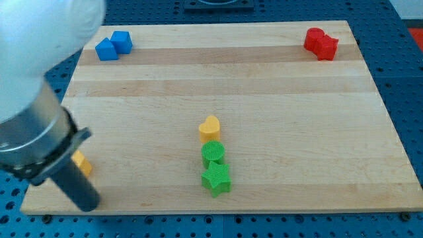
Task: Move the hexagon top to the yellow heart
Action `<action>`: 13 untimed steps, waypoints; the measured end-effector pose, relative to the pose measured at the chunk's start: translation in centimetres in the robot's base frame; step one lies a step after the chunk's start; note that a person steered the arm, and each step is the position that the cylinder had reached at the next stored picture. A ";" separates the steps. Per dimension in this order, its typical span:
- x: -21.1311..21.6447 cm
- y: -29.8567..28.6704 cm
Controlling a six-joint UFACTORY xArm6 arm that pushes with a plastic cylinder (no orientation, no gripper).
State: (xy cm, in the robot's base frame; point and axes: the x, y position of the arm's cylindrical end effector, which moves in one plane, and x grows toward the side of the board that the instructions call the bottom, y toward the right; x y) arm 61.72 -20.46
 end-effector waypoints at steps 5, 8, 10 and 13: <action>-7.4 -2.8; -11.9 5.9; -13.3 1.4; 0.1 -3.2</action>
State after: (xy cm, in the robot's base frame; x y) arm 61.83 -23.64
